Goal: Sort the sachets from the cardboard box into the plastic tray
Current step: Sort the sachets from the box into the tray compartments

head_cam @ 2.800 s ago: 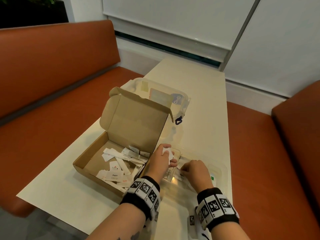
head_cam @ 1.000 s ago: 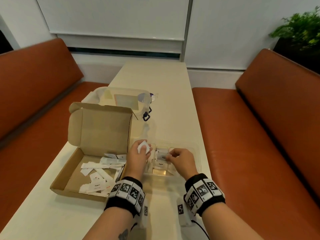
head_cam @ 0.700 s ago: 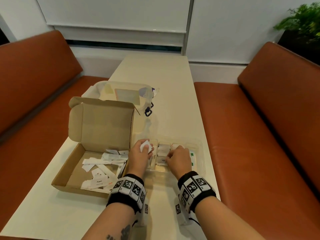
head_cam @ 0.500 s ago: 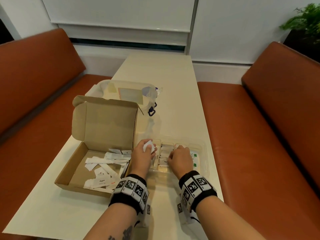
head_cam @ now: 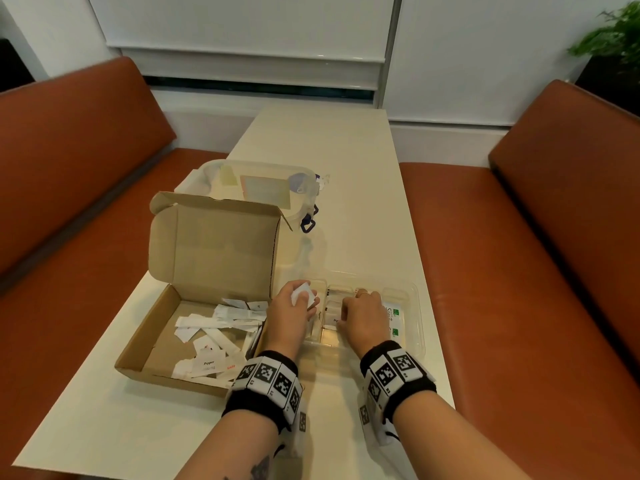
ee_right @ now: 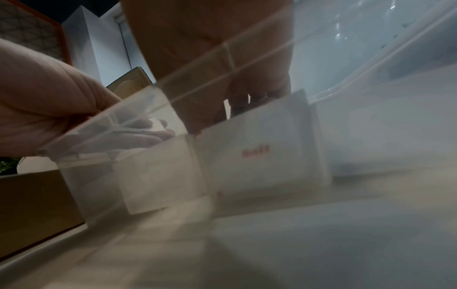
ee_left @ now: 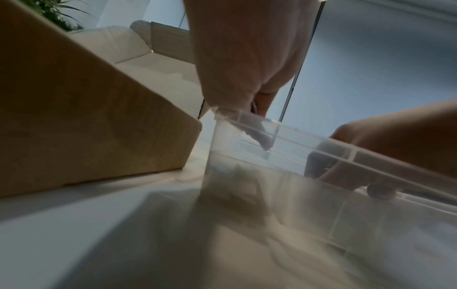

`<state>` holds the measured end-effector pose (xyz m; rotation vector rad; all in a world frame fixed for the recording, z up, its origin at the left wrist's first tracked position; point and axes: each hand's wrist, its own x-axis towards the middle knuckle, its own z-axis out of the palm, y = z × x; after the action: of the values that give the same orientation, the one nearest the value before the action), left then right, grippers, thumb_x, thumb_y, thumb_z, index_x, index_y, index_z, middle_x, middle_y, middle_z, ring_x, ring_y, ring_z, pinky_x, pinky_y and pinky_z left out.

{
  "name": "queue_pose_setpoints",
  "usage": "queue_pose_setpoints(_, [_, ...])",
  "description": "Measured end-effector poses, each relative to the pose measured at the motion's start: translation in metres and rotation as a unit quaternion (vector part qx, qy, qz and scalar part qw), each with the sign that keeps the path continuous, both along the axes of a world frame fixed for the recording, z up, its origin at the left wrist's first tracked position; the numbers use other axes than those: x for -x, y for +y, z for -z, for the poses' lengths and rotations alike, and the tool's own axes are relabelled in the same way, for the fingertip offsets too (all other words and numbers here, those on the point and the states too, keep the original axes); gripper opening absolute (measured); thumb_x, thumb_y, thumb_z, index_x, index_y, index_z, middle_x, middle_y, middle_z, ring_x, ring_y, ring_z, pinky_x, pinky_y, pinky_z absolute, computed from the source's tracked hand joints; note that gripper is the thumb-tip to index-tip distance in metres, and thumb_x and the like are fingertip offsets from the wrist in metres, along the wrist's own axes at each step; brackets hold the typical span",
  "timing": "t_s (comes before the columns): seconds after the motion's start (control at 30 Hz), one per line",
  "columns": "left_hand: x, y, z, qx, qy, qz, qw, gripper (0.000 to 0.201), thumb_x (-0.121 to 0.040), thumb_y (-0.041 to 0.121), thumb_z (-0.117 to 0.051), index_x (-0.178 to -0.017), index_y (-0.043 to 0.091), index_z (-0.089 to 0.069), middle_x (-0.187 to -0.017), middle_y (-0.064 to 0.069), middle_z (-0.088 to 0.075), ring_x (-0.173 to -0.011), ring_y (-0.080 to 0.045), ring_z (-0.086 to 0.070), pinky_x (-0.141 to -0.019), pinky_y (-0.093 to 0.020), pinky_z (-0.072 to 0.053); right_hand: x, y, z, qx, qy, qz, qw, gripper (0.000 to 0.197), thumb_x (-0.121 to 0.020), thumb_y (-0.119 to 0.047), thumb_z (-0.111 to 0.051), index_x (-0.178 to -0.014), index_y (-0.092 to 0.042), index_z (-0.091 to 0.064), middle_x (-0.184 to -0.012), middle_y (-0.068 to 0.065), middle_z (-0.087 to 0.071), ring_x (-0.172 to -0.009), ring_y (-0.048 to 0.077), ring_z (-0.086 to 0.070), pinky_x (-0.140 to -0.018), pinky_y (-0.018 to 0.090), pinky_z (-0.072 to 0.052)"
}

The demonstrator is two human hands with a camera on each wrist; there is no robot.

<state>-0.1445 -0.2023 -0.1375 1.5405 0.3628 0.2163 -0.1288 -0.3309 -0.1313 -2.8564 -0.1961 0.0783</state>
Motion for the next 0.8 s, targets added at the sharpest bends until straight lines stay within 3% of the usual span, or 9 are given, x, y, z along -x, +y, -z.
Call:
queue_pose_setpoints(0.17, [0.002,-0.001,-0.003,0.017,0.000,0.004,1.000,0.034,-0.092,0.003,-0.050,-0.087,0.034,-0.063,-0.098,0.003,-0.063,-0.089,-0.014,-0.068,-0.064,-0.019,-0.056,0.001,-0.001,-0.001,-0.014,0.001,0.002,1.000,0.013,-0.087,-0.017,-0.056,-0.097,-0.013,-0.065,-0.106,0.006,-0.057,-0.105,0.025,-0.045,-0.084,0.034,-0.046])
queue_pose_setpoints(0.27, [0.003,0.001,-0.007,0.050,0.010,0.017,0.999,0.027,-0.088,0.001,-0.061,-0.088,0.028,-0.066,-0.101,0.001,-0.060,-0.086,-0.014,-0.067,-0.064,-0.019,-0.056,0.002,-0.002,-0.005,-0.101,-0.014,0.022,0.995,0.015,-0.087,-0.025,-0.060,-0.096,-0.014,-0.065,-0.099,0.003,-0.059,-0.100,0.021,-0.049,-0.082,0.032,-0.045])
queue_pose_setpoints(0.33, [0.005,0.002,-0.010,0.066,0.021,0.036,0.997,0.023,-0.083,0.000,-0.068,-0.091,0.022,-0.068,-0.100,-0.002,-0.061,-0.079,-0.016,-0.070,-0.064,-0.021,-0.056,0.003,-0.003,-0.010,-0.226,-0.017,0.046,0.973,0.017,-0.090,-0.029,-0.058,-0.096,-0.016,-0.067,-0.092,0.000,-0.062,-0.091,0.017,-0.054,-0.080,0.030,-0.046])
queue_pose_setpoints(0.43, [0.007,0.000,-0.015,0.083,0.030,0.070,0.994,0.025,-0.077,-0.002,-0.073,-0.094,0.015,-0.067,-0.098,-0.008,-0.061,-0.078,-0.018,-0.070,-0.064,-0.023,-0.056,0.005,-0.005,-0.021,-0.393,0.017,0.062,0.917,0.014,-0.090,-0.027,-0.059,-0.087,-0.019,-0.070,-0.081,-0.005,-0.067,-0.079,0.011,-0.059,-0.074,0.024,-0.046])
queue_pose_setpoints(0.57, [0.006,-0.007,-0.020,0.084,0.034,0.085,0.992,0.017,-0.082,0.007,-0.070,-0.097,0.014,-0.067,-0.106,-0.013,-0.062,-0.083,-0.019,-0.071,-0.070,-0.028,-0.058,0.005,-0.014,-0.030,-0.453,0.045,0.068,0.888,0.011,-0.085,-0.014,-0.065,-0.075,-0.018,-0.069,-0.069,-0.009,-0.065,-0.066,0.003,-0.058,-0.065,0.015,-0.042])
queue_pose_setpoints(0.7, [0.002,-0.012,-0.026,0.117,0.036,0.056,0.991,0.013,-0.091,0.010,-0.059,-0.102,0.015,-0.065,-0.106,-0.009,-0.064,-0.084,-0.020,-0.072,-0.078,-0.032,-0.058,0.001,-0.027,-0.031,-0.498,0.018,0.142,0.855,0.008,-0.087,-0.011,-0.063,-0.080,-0.012,-0.068,-0.078,0.000,-0.066,-0.073,0.012,-0.058,-0.072,0.023,-0.048])
queue_pose_setpoints(0.8, [0.000,-0.015,-0.029,0.108,0.025,0.061,0.992,0.018,-0.088,0.002,-0.061,-0.102,0.013,-0.064,-0.100,-0.011,-0.065,-0.082,-0.019,-0.071,-0.070,-0.024,-0.057,0.003,-0.031,-0.029,-0.506,0.022,0.146,0.850,0.005,-0.086,-0.010,-0.064,-0.084,-0.009,-0.068,-0.083,0.004,-0.067,-0.080,0.016,-0.060,-0.077,0.028,-0.050])
